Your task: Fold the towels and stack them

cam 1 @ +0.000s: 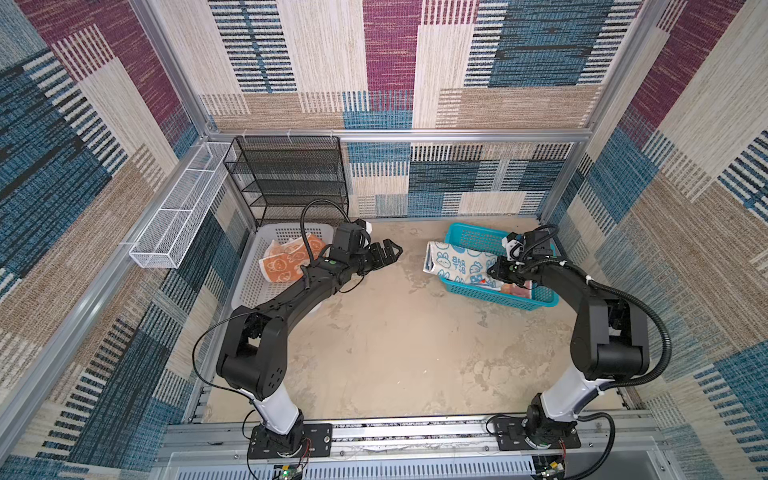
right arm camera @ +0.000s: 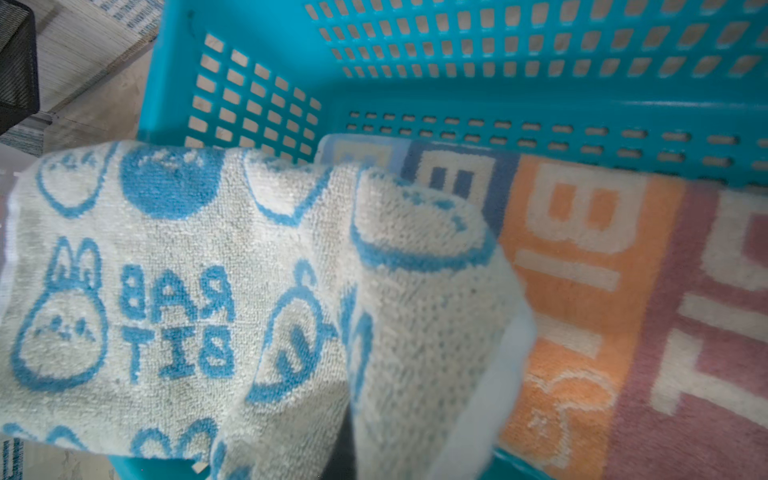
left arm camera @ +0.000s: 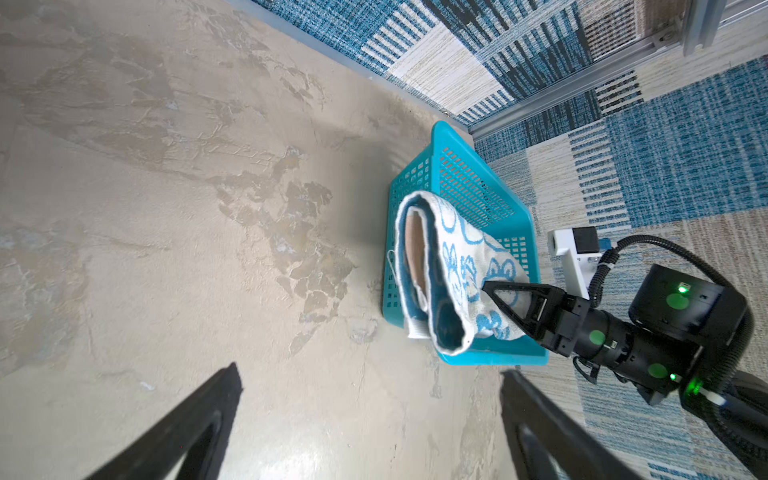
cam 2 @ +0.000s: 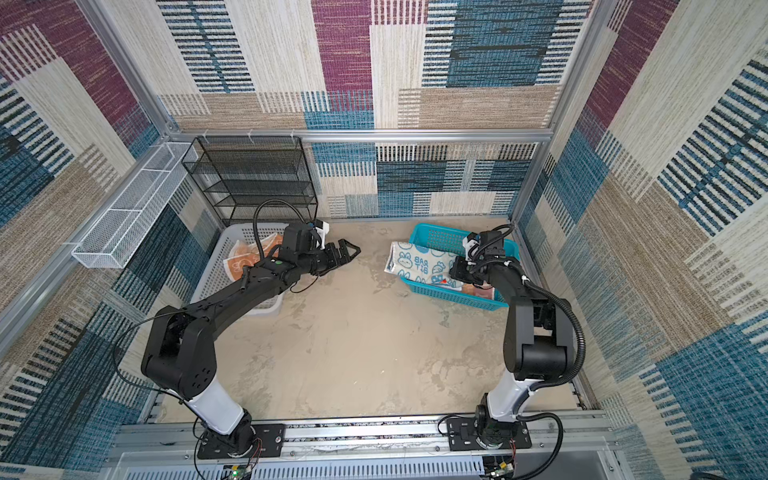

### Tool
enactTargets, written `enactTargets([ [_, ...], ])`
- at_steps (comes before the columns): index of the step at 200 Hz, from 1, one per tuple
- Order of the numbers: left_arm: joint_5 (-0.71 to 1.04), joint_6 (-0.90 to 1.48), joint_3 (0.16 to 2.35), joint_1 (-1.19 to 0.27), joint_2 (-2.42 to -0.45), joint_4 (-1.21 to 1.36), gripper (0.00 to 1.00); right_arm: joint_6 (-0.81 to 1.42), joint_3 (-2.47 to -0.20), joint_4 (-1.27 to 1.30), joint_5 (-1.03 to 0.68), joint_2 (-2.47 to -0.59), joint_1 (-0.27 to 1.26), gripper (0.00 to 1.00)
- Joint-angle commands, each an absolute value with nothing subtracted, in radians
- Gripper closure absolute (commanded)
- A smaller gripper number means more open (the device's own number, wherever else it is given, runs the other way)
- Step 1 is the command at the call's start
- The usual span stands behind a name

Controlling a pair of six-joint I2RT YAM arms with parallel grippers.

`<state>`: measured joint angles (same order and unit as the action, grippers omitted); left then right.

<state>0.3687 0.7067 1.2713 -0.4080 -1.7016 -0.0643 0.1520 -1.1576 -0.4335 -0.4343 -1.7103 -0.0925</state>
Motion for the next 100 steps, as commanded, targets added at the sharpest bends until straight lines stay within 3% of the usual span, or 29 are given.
enactTargets([
  [1, 0.368, 0.707, 1.283, -0.411, -1.707, -0.065, 0.0, 0.14, -1.157, -0.394, -0.405, -1.727, -0.095, 1.0],
  [74, 0.376, 0.707, 1.29, -0.419, -1.73, -0.064, 0.0, 0.091, -1.191, -0.505, -0.21, -1.771, -0.098, 1.0],
  [100, 0.38, 0.706, 1.297, -0.425, -1.74, -0.065, 0.0, 0.095, -1.18, -0.502, -0.259, -1.746, -0.116, 1.0],
])
